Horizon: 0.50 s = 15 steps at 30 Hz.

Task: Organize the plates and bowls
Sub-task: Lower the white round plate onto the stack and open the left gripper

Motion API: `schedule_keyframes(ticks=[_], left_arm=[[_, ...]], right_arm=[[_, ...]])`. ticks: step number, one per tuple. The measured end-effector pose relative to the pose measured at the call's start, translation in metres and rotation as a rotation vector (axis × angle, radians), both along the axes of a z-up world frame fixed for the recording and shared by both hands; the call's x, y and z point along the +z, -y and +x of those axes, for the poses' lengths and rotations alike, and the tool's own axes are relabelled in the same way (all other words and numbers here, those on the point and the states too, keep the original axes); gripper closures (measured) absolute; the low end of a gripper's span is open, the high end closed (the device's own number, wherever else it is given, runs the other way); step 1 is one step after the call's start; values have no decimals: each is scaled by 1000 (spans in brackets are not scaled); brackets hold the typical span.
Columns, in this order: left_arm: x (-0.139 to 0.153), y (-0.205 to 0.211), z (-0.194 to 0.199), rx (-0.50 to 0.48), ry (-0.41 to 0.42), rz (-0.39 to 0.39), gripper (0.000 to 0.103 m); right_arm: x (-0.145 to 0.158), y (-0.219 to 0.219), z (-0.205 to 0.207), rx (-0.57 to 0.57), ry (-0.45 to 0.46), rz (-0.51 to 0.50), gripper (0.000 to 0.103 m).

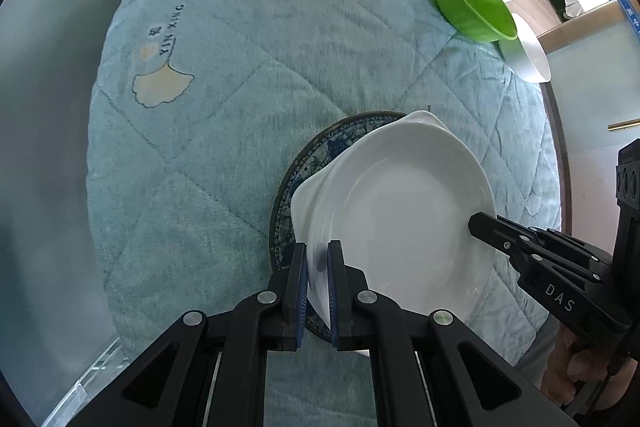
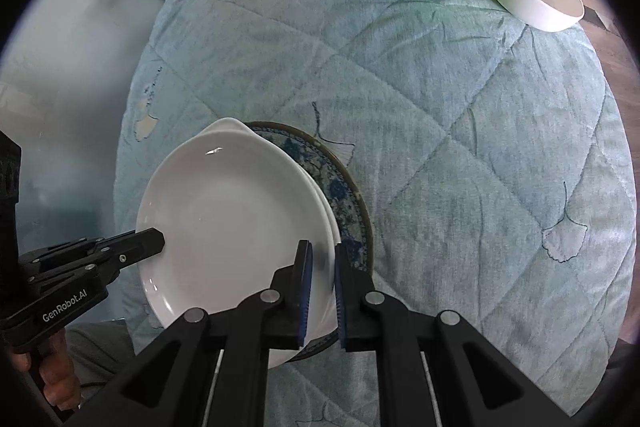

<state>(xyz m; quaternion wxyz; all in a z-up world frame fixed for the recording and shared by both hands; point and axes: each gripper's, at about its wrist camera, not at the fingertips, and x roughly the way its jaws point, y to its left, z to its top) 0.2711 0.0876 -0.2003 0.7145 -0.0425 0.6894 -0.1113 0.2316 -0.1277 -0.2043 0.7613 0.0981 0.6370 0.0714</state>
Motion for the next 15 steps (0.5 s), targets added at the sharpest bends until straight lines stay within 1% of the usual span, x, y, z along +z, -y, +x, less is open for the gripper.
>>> schedule_keyframes(ticks=[3, 5, 7, 12, 15], left_arm=[[-3, 1, 2, 2, 1, -12, 98], [-5, 2, 3, -3, -3, -9, 98], [-6, 4, 2, -11, -6, 2, 98], [-8, 3, 1, 0, -11, -10, 98], [-7, 4, 1, -4, -12, -11, 98]], right_arm=[[-1, 0, 1, -5, 5, -11, 93], [-4, 4, 4, -18, -8, -2, 93], [-7, 3, 4, -18, -18, -23, 93], [-10, 2, 2, -21, -15, -32, 93], [-11, 1, 2, -23, -20, -30, 90]])
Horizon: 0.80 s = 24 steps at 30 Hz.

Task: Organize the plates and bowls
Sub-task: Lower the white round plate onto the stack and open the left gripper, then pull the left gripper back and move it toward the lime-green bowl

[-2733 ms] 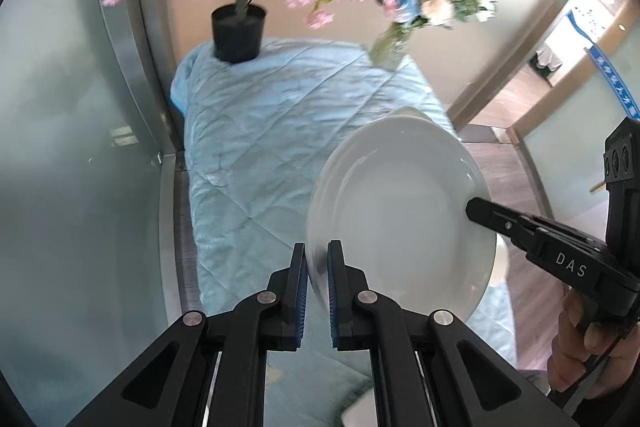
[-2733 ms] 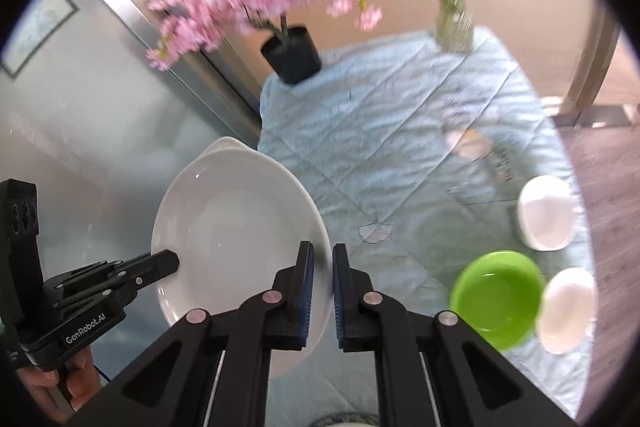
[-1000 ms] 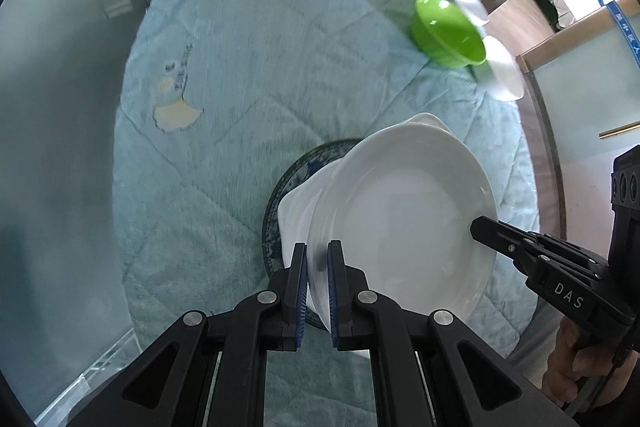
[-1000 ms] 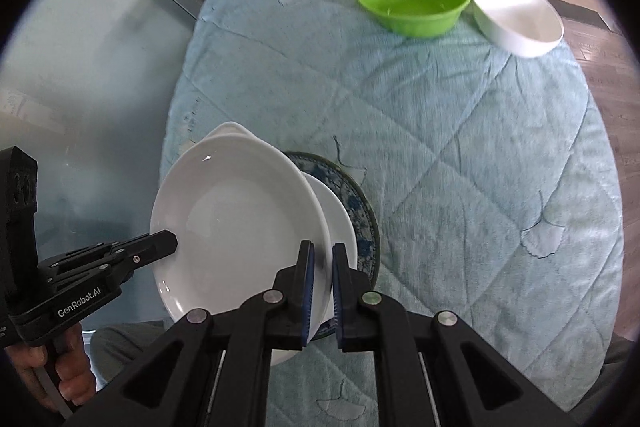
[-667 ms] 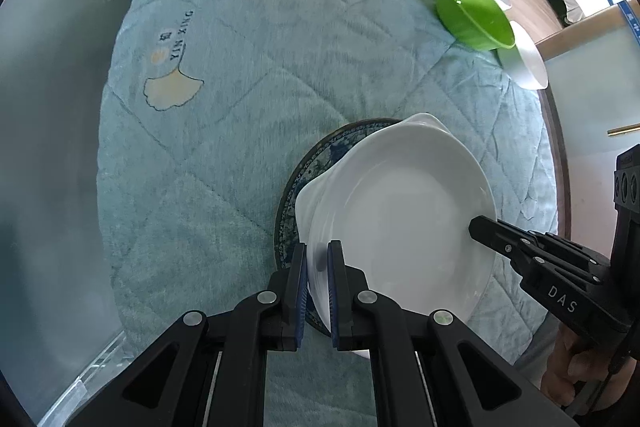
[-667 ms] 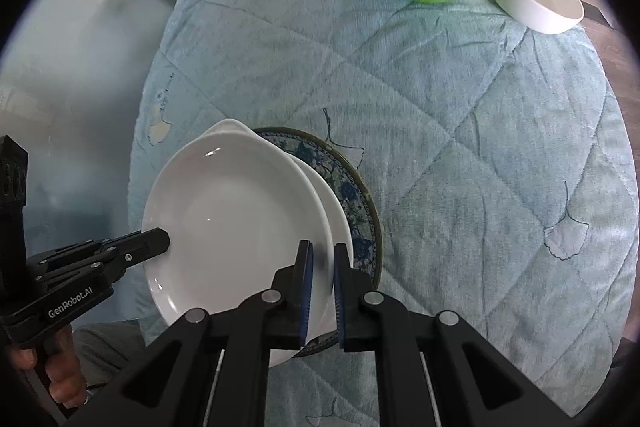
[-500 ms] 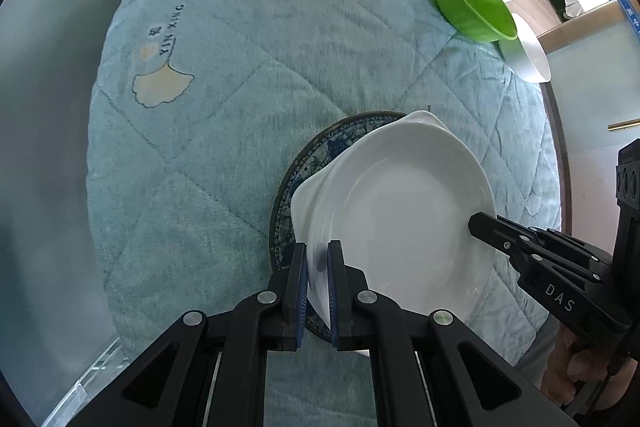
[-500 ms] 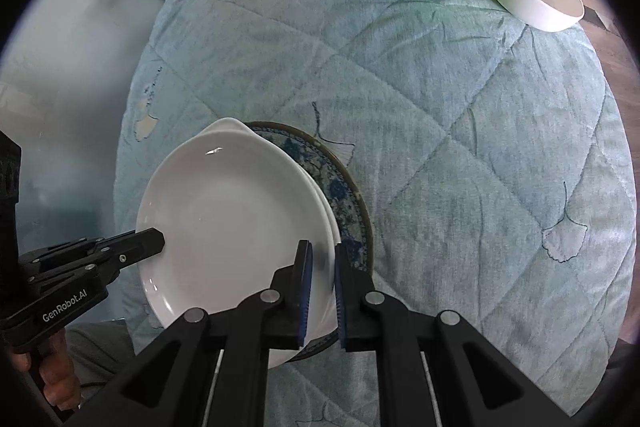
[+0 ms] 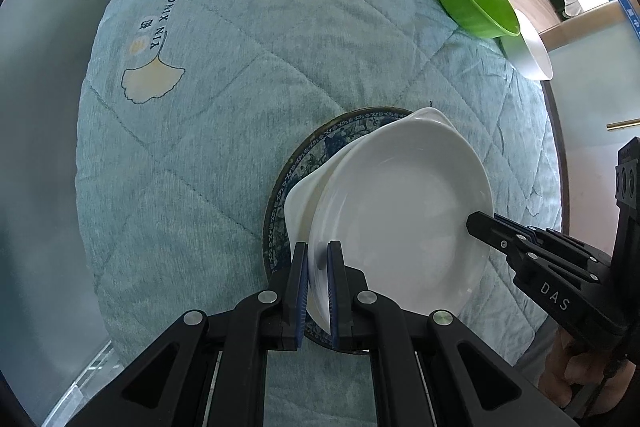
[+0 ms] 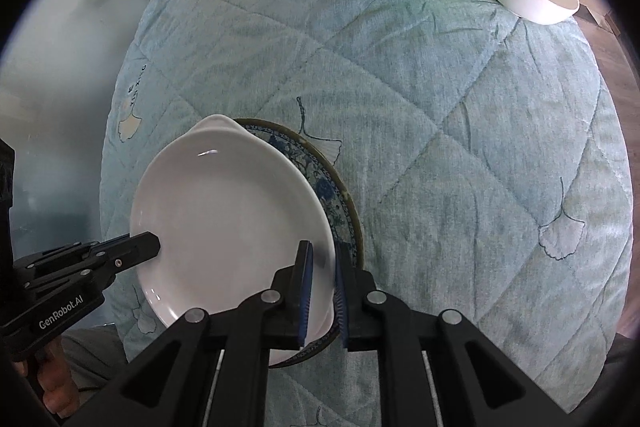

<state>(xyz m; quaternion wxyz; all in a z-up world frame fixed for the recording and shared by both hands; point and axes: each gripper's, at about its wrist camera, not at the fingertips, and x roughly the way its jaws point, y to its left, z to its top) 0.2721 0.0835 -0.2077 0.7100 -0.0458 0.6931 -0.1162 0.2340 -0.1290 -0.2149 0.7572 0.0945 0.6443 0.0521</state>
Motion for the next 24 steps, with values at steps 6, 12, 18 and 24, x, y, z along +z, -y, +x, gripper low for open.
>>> schedule_keyframes(ticks=[6, 12, 18, 24], left_arm=[[9, -8, -3, 7, 7, 5, 98], [56, -18, -16, 38, 145, -7, 89], [102, -14, -21, 31, 257, -11, 40], [124, -21, -29, 30, 278, -29, 56]], right_arm=[[-1, -4, 2, 0, -22, 32, 84], [26, -5, -3, 36, 59, -28, 69], [67, 12, -10, 4, 202, -21, 19], [76, 15, -21, 73, 212, -55, 54]])
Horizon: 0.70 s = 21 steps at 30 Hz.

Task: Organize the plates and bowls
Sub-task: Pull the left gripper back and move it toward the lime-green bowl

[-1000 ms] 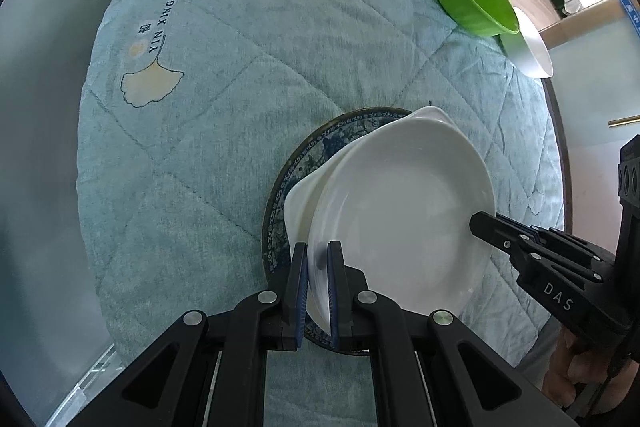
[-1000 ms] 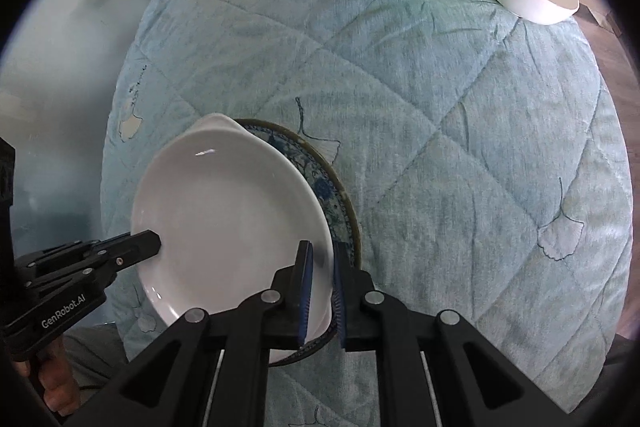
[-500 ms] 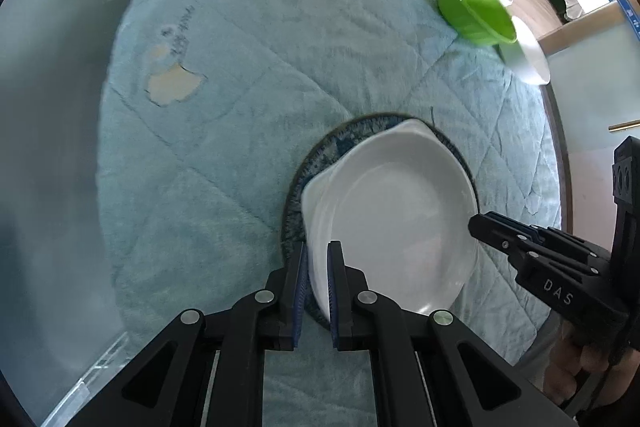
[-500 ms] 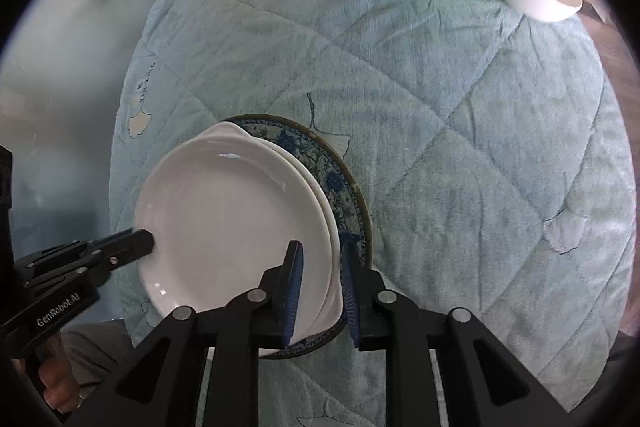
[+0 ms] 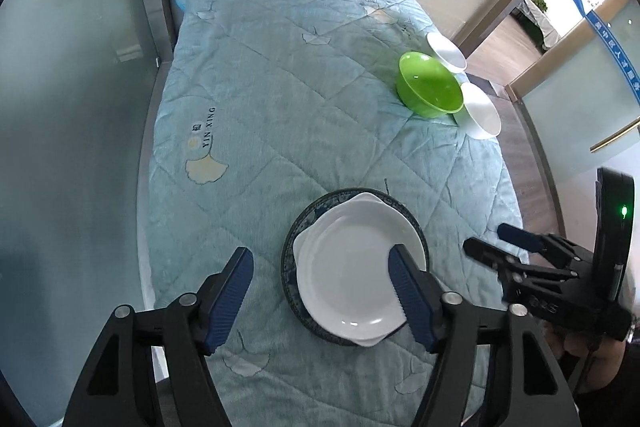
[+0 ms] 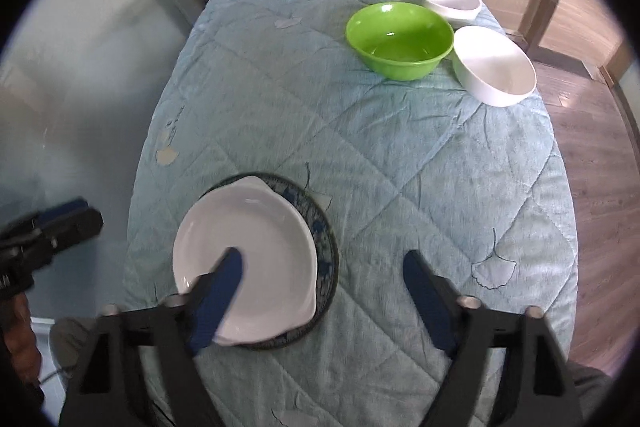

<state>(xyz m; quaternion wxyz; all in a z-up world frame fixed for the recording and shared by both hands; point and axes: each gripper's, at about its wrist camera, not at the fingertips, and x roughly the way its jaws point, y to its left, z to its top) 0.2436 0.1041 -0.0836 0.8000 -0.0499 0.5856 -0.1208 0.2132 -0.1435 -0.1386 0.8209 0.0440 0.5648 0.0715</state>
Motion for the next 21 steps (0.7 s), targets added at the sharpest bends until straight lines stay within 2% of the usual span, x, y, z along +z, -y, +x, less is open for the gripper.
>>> schedule_keyframes(ticks=[1, 2, 3, 4, 6, 7, 8, 9, 10, 12, 17, 21], left_arm=[[2, -1, -2, -12, -2, -28, 102], [3, -2, -4, -26, -14, -42, 103], [7, -2, -5, -25, 2, -40, 103], [14, -3, -7, -16, 37, -29, 103], [29, -3, -10, -9, 101, -15, 101], [34, -2, -9, 1, 116, -1, 83], [38, -1, -7, 9, 116, 14, 64], [43, 2, -3, 18, 109, 26, 18], [48, 4, 0, 28, 126, 19, 1], [59, 8, 8, 31, 177, -9, 1], [76, 34, 54, -6, 215, 6, 1], [74, 62, 109, -41, 174, -37, 1]], right_arm=[[3, -2, -3, 13, 20, -43, 86], [6, -4, -6, 21, 36, -81, 90], [10, -2, -8, 15, 50, -70, 90], [15, 3, -9, 3, 62, -31, 88], [23, 12, -6, -12, 72, 19, 44], [27, 16, -5, -23, 82, 38, 6], [33, 20, -5, -41, 107, 62, 0], [41, 27, -3, -58, 134, 82, 0], [46, 30, 0, -60, 139, 92, 1], [53, 39, 11, -52, 133, 111, 1], [59, 64, 41, -79, 89, 136, 1], [66, 90, 77, -107, 64, 151, 1]])
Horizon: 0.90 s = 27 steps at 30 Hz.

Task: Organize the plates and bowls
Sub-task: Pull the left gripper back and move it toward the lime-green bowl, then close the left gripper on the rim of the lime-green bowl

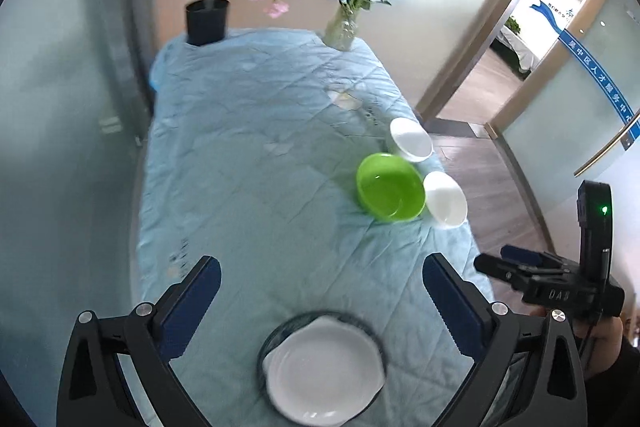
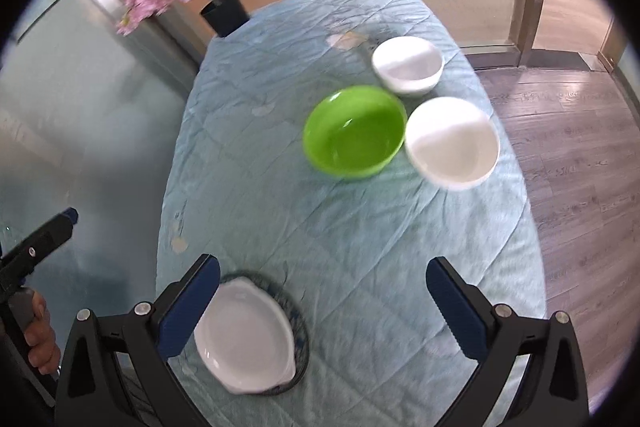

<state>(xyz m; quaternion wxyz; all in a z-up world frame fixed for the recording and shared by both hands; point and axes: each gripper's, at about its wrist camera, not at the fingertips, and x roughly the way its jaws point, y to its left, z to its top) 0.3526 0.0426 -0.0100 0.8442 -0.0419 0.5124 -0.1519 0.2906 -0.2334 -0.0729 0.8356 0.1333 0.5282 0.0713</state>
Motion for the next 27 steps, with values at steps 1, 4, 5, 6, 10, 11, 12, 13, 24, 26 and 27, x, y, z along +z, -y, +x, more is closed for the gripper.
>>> schedule_keyframes(ticks=[1, 4, 5, 6, 10, 11, 12, 13, 24, 26, 27], left_arm=[[-3, 6, 13, -11, -12, -12, 1], [-17, 27, 53, -32, -64, -39, 4], [-24, 34, 67, -37, -84, -42, 4], [-29, 40, 78, -38, -101, -43, 5], [-64, 68, 127, -62, -172, -25, 10], [-74, 76, 136, -74, -185, -13, 11], [-84, 82, 145, -84, -199, -2, 11], [-94, 88, 154, -91, -214, 3, 11], [-183, 118, 197, -132, -366, -73, 51], [-193, 122, 202, -138, -383, -70, 59], [-196, 123, 202, -140, -388, -67, 65]], right_arm=[[3, 5, 8, -5, 4, -2, 0], [8, 26, 51, -4, 10, -38, 1], [6, 28, 63, 6, -5, -65, 1], [3, 30, 77, 20, -22, -93, 1], [-12, 32, 131, 127, -55, -145, 1], [-16, 29, 141, 158, -57, -150, 1], [-22, 28, 150, 188, -68, -148, 1], [-33, 26, 161, 224, -97, -131, 2], [-92, 30, 193, 237, -224, -83, 56], [-102, 29, 199, 213, -253, -96, 75], [-107, 31, 201, 188, -268, -95, 79]])
